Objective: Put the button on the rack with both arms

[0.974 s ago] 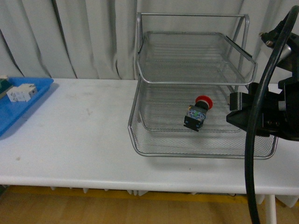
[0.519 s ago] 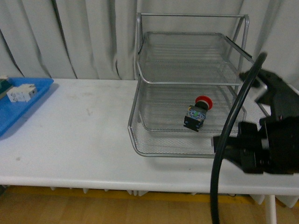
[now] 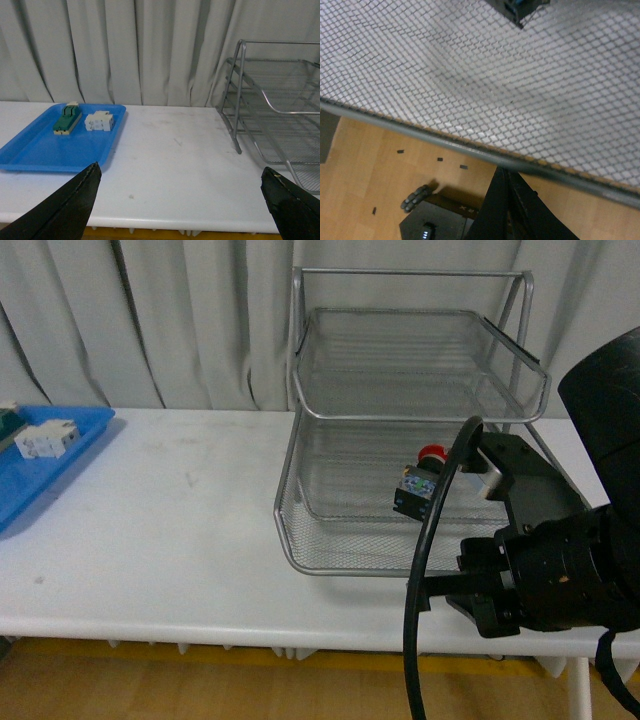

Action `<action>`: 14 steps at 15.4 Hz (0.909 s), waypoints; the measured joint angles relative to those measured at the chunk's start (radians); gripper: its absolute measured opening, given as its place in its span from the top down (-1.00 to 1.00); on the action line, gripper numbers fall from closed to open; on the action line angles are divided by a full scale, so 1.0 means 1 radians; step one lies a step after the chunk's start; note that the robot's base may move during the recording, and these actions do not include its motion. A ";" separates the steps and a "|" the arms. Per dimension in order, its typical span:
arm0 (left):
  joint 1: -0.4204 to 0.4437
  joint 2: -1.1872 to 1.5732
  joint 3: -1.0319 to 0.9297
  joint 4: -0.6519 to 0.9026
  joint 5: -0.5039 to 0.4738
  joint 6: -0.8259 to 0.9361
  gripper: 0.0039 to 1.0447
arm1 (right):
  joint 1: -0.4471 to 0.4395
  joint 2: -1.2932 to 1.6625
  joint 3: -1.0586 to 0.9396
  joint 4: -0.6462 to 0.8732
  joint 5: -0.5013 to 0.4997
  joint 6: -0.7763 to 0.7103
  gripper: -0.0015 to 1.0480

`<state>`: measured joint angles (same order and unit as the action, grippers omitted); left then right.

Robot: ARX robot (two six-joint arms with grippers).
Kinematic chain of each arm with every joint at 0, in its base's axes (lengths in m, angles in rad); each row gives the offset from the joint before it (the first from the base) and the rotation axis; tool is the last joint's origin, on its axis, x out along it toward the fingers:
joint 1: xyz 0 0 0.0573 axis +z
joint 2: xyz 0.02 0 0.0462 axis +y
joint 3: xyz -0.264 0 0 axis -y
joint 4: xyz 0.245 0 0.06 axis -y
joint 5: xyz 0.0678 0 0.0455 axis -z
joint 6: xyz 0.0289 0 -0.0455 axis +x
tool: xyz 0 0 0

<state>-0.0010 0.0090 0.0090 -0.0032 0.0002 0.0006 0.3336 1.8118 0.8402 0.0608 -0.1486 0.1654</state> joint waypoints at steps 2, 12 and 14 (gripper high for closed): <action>0.000 0.000 0.000 0.000 0.000 0.000 -0.88 | -0.001 0.043 0.042 -0.012 0.017 -0.014 0.96; 0.000 0.000 0.000 0.000 0.000 0.000 -0.88 | -0.093 0.294 0.401 -0.076 0.080 -0.067 0.97; 0.000 0.000 0.000 0.000 0.000 0.000 -0.88 | -0.105 0.299 0.444 -0.032 0.118 -0.073 0.96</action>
<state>-0.0010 0.0090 0.0090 -0.0032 -0.0002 0.0006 0.2291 2.1109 1.2839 0.0284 -0.0303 0.0921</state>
